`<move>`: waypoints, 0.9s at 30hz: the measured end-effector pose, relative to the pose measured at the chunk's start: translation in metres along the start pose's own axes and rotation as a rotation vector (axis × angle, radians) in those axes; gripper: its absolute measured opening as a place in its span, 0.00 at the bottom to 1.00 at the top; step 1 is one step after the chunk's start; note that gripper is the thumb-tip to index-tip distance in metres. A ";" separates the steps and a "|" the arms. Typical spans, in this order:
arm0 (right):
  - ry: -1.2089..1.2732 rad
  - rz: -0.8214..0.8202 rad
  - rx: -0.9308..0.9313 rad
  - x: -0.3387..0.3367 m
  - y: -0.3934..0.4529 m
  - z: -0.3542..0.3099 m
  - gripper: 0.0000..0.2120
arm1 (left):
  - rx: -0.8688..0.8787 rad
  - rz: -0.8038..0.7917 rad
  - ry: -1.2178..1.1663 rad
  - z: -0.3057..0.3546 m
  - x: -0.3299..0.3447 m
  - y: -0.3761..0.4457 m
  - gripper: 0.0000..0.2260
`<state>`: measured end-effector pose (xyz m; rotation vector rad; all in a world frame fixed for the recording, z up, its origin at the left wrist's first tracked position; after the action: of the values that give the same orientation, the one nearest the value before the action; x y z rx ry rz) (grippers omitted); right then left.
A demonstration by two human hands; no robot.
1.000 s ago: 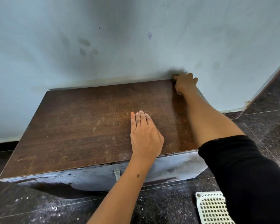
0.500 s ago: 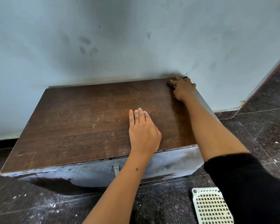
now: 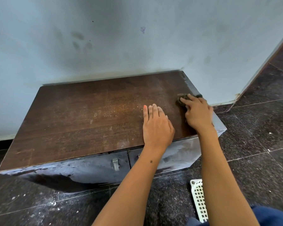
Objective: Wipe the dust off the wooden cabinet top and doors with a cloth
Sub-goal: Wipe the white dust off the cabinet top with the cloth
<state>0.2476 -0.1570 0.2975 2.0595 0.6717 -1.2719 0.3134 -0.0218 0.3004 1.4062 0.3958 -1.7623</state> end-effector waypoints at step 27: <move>-0.041 -0.113 -0.044 0.004 0.014 -0.025 0.24 | -0.021 -0.008 0.024 -0.001 0.003 -0.001 0.24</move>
<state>0.2738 -0.1484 0.3061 1.9787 0.8003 -1.3460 0.3136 -0.0215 0.2974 1.4141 0.4320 -1.7450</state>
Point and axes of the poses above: each hand's wrist, its own y-axis towards the middle knuckle, its own x-axis out of the palm, z = x × y, the point moved 6 cm from there along y, towards the middle knuckle, and after that the axes turned 12 degrees about -x, right-handed, at the moved point
